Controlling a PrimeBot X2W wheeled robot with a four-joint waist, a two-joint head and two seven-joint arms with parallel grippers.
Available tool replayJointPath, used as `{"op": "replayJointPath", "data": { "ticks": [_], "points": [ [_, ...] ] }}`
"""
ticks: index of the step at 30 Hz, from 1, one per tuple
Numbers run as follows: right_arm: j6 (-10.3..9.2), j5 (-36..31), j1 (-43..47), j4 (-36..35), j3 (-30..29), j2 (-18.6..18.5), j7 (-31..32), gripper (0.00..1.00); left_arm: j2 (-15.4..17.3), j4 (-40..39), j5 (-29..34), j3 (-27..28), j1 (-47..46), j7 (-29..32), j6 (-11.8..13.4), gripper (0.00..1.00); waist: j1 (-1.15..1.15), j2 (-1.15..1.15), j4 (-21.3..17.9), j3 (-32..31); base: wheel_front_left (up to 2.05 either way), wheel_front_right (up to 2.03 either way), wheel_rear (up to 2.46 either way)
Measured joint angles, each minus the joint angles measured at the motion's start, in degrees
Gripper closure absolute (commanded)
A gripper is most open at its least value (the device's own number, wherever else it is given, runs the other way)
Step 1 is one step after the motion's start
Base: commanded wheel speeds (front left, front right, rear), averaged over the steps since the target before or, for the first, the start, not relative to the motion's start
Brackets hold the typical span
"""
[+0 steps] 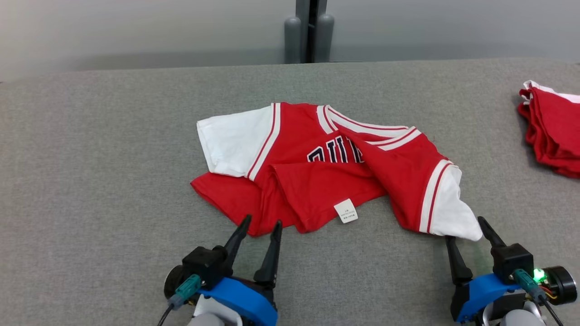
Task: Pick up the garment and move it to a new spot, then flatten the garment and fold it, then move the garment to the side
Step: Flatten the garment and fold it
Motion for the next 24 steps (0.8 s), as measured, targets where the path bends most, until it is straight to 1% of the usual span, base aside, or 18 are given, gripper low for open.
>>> {"op": "replayJointPath", "data": {
  "ticks": [2, 3, 4, 7, 14, 17, 18, 19, 20, 24],
  "points": [
    [0.0, 0.07, -0.53, -0.33, 0.1, 0.16, 0.0, 0.0, 0.01, 0.79, -1.35, -2.47, -1.53, -0.02, -0.01, 0.0, 0.0, 0.0, -0.89, 0.98, 0.0, 0.0, 0.0],
    [0.0, 0.08, -1.24, -0.7, 0.23, 0.26, 0.0, 0.0, -0.05, 1.72, -2.32, -4.86, -2.85, -0.03, -0.22, 0.0, 0.0, 0.0, -1.71, 1.95, 0.0, 0.0, 0.0],
    [0.0, 0.08, -1.24, -0.7, 0.23, 0.26, 0.0, 0.0, -0.05, 1.72, -2.32, -4.86, -2.85, -0.03, -0.22, 0.0, 0.0, 0.0, -1.71, 1.95, 0.0, 0.0, 0.0],
    [0.0, 0.09, -2.09, -1.08, 0.44, 0.51, 0.0, 0.0, -0.03, 3.28, -3.88, -7.58, -4.56, -0.03, -0.22, 0.0, 0.0, 0.0, -2.86, 3.28, 0.0, 0.0, 0.0],
    [0.0, 0.35, -3.97, -1.58, 2.09, 0.94, 0.0, 0.0, 0.24, 7.84, -6.11, -9.6, -7.77, -0.13, -0.22, 0.0, 0.0, 0.0, -5.54, 5.65, 0.0, 0.0, 0.0],
    [0.0, 0.43, -4.22, -1.62, 2.43, 0.99, 0.0, 0.0, 0.45, 7.92, -6.67, -9.78, -8.37, -0.16, -0.22, 0.0, 0.0, 0.0, -5.9, 5.86, 0.0, 0.0, 0.0],
    [0.0, 0.48, -4.3, -1.67, 2.52, 1.0, 0.0, 0.0, 0.6, 7.86, -7.0, -9.85, -8.45, -0.21, -0.22, 0.2, 0.0, 0.0, -6.03, 5.9, 0.0, 0.0, 0.0],
    [0.0, 0.51, -4.31, -1.68, 2.6, 1.01, 0.0, 0.0, 0.74, 7.82, -7.14, -9.92, -8.47, -0.21, -0.22, 0.66, 0.0, 0.0, -6.15, 5.9, 0.0, 0.0, 0.0],
    [0.0, 0.66, -4.32, -1.68, 2.67, 1.05, 0.0, 0.0, 0.9, 7.82, -7.34, -10.01, -8.47, -0.21, -0.22, 1.0, 0.0, 0.0, -6.25, 5.87, 0.0, 0.0, 0.0],
    [0.0, 1.49, -4.22, -1.86, 2.27, 1.12, 0.0, 0.0, 1.04, 7.94, -7.77, -9.96, -8.48, -0.2, -0.22, 1.0, 0.0, 0.0, -5.97, 5.01, 0.0, 0.0, 0.0]
  ]
}}
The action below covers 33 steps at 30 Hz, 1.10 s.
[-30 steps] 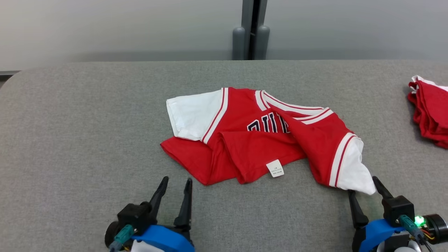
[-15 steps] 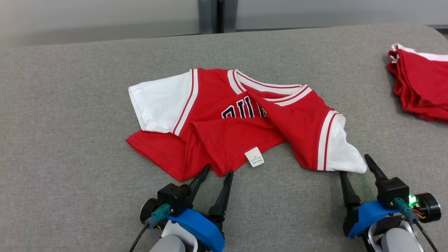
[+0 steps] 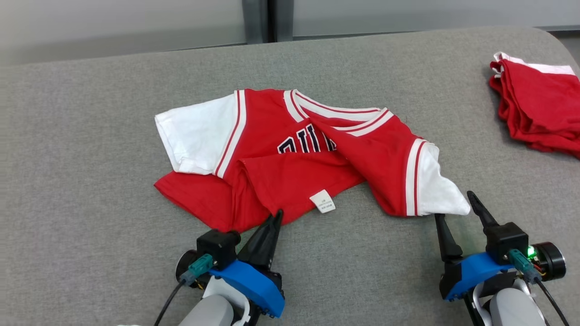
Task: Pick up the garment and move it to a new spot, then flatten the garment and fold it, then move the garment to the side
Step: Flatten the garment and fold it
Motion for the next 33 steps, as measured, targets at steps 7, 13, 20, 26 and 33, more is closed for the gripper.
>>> {"op": "replayJointPath", "data": {
  "ticks": [7, 13, 20, 26, 33],
  "points": [
    [-0.01, 1.36, 1.88, -0.11, -1.09, 0.03, 0.0, 0.0, -0.1, -5.87, 2.3, 8.24, 3.13, 0.07, 0.0, 1.0, 0.0, 0.0, 3.98, -4.0, 0.0, 0.0, 0.0],
    [0.0, 2.07, 3.98, 0.24, -1.03, 0.11, 0.0, 0.0, -0.4, -8.14, 5.46, 16.6, 8.83, 0.09, 0.0, 1.0, 0.0, 0.0, 7.63, -7.83, 0.0, 0.0, 0.0],
    [0.0, 3.32, 5.9, 0.21, -1.15, 0.11, 0.0, 0.0, -0.76, -7.23, 8.92, 25.52, 13.74, 0.09, -0.01, 1.0, 0.0, 0.0, 9.0, -11.17, 0.0, 0.0, 0.0],
    [-0.01, 4.53, 7.77, -0.66, -1.4, 0.1, 0.0, 0.0, -0.97, -5.84, 13.18, 31.2, 16.95, 0.09, 1.2, 1.0, -0.01, 0.0, 8.55, -13.72, 0.0, 0.0, 0.0],
    [-0.01, 6.04, 8.98, -1.77, -1.41, 0.09, 0.0, 0.0, -1.02, -6.24, 15.73, 31.64, 18.24, 0.09, 3.22, 0.0, -0.01, 0.0, 7.76, -15.57, 0.0, 0.0, 0.0]
  ]
}}
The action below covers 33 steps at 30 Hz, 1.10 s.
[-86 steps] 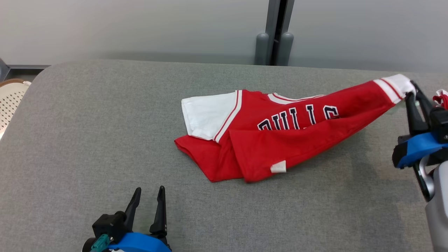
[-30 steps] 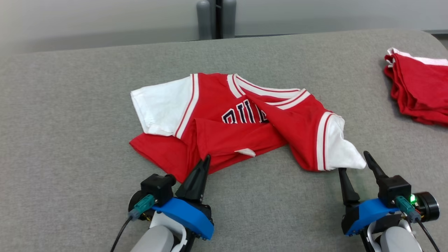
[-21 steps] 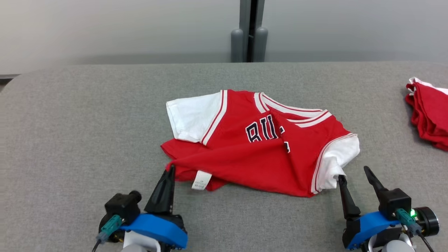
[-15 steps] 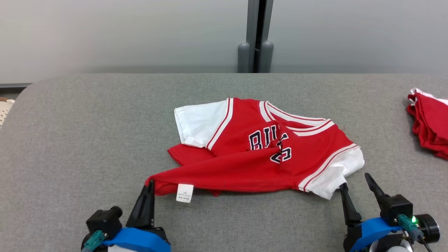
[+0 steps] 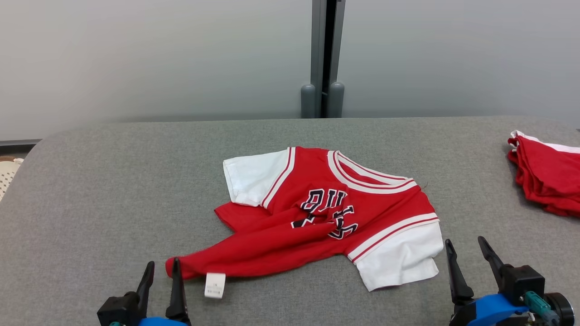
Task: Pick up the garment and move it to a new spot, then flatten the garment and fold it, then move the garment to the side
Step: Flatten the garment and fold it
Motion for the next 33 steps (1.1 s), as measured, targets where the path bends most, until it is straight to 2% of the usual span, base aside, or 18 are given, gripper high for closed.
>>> {"op": "replayJointPath", "data": {
  "ticks": [5, 19, 27, 33],
  "points": [
    [0.0, 1.86, 0.44, 0.21, 0.8, 0.01, 0.0, 0.0, -0.01, -1.94, 2.03, -1.37, 0.93, 0.0, 1.15, 0.0, 0.0, 0.0, 0.32, -0.37, 0.0, 0.0, 0.0],
    [0.0, 3.46, 0.1, 1.9, 2.26, 0.01, 0.0, 0.0, 0.0, -1.75, 2.25, -3.0, 1.38, -0.01, 1.33, 0.0, 0.0, 0.0, 0.74, 0.27, 0.0, 0.0, 0.0],
    [0.0, 4.12, -2.63, 8.96, 1.21, 0.01, -0.01, 0.0, 0.0, -0.87, 2.01, -3.85, 1.08, 0.0, 1.07, 0.0, 0.01, 0.0, 1.78, 2.7, 0.0, 0.0, 0.0],
    [0.0, 3.35, -6.26, 18.24, 0.26, 0.02, -0.01, 0.0, 0.01, -0.24, 2.35, -4.24, -0.56, 0.0, 0.32, 0.0, 0.01, 0.0, 3.42, 5.09, 0.0, 0.0, 0.0]
  ]
}}
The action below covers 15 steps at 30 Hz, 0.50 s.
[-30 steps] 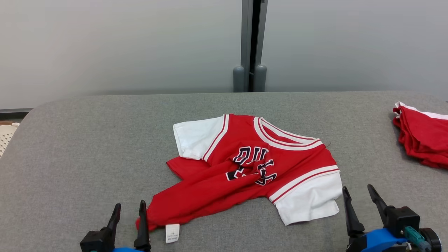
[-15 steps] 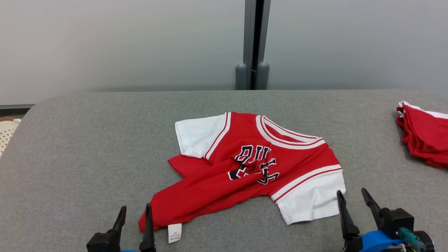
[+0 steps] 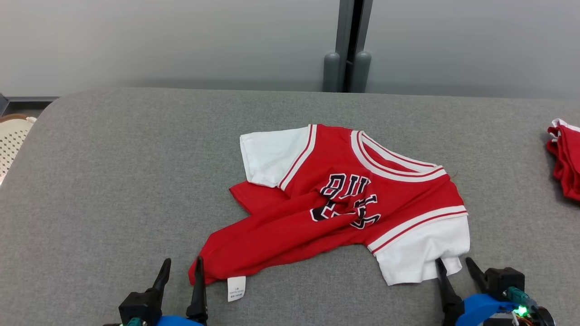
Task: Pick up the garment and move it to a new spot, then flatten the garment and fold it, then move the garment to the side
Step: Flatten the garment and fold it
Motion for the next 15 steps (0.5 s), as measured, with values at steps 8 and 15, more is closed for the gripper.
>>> {"op": "replayJointPath", "data": {
  "ticks": [8, 15],
  "points": [
    [0.04, 0.77, -2.47, 2.8, -1.66, 0.02, -0.19, 1.0, 0.0, 0.22, -0.12, 0.67, -0.57, 0.0, -0.08, 0.0, 0.0, 0.0, 0.66, 0.76, 0.0, 0.0, 0.0],
    [0.01, -2.1, 1.25, -5.57, -11.41, -0.52, 0.01, 1.0, -0.01, 0.68, -0.52, -0.09, 0.3, 0.0, -0.19, 0.0, 0.0, 0.0, -0.97, -0.84, 0.0, 0.0, 0.0]
  ]
}}
